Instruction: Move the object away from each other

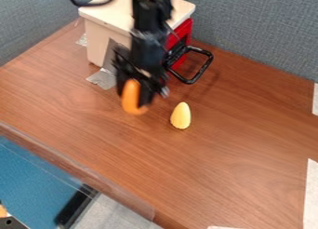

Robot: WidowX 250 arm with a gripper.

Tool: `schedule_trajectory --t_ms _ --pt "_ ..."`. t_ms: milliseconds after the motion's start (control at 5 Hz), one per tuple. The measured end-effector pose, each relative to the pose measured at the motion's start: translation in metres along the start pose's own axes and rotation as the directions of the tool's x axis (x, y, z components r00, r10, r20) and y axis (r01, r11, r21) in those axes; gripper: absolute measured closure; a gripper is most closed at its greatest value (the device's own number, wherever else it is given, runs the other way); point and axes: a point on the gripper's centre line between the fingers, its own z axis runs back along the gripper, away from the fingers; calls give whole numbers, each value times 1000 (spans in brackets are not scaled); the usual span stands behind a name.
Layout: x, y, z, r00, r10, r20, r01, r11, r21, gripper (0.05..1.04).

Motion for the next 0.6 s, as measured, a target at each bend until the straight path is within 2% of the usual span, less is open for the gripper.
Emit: schedule_trajectory --t_ms 200,400,600 --pt "5 24 7 997 64 31 -64 998 -16 465" --pt "-1 42 -8 993 115 -1 -115 993 16 464" --pt "-7 50 -19 991 131 8 -131 990 56 464"
